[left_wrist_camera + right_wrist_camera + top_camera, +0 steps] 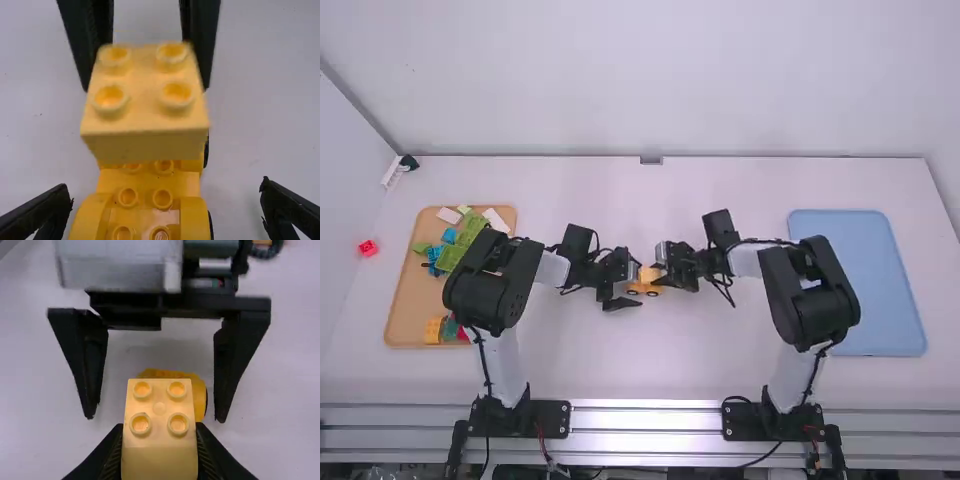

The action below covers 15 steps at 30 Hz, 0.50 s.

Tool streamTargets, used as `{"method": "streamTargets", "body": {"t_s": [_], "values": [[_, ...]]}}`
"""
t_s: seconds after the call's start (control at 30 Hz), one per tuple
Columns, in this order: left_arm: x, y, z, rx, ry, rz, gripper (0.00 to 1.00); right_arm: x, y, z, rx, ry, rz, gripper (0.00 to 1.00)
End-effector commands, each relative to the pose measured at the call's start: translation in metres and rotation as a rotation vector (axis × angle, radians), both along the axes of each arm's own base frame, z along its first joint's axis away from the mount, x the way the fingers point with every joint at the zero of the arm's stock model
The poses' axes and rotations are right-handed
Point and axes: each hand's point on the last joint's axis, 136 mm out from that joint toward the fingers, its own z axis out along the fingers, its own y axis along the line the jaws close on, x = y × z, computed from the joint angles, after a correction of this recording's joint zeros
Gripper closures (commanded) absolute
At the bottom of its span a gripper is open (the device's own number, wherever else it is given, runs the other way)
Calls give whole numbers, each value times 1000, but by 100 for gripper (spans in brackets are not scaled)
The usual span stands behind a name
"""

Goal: Assemble lego blocks to make yellow taxi

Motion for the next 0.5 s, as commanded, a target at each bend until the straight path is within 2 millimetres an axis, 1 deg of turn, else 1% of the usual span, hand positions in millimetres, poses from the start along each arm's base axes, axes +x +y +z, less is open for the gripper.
{"method": "streamTargets", "body": {"t_s": [0.0,0.13,0.17,0.3,0.37,0.43,0.47], "values": [[-3,-4,2,-23,-8,-28,3,-3,-5,-7,17,92,-32,75],[-4,-5,6,-44,-5,-37,4,-4,-7,-11,-4,87,-33,74],[-6,-8,10,-70,-1,-50,4,-5,-5,-11,-13,87,-28,74],[-6,-8,9,-69,-1,-48,7,-5,-5,-19,-59,69,-34,74],[-6,-7,9,-67,-1,-48,12,-7,-2,-21,-76,66,-27,75],[-5,-8,8,-68,-1,-48,14,-8,-1,-21,-74,66,-23,75],[-5,-7,7,-67,-2,-47,17,-6,-2,-20,-73,64,-27,75]]}}
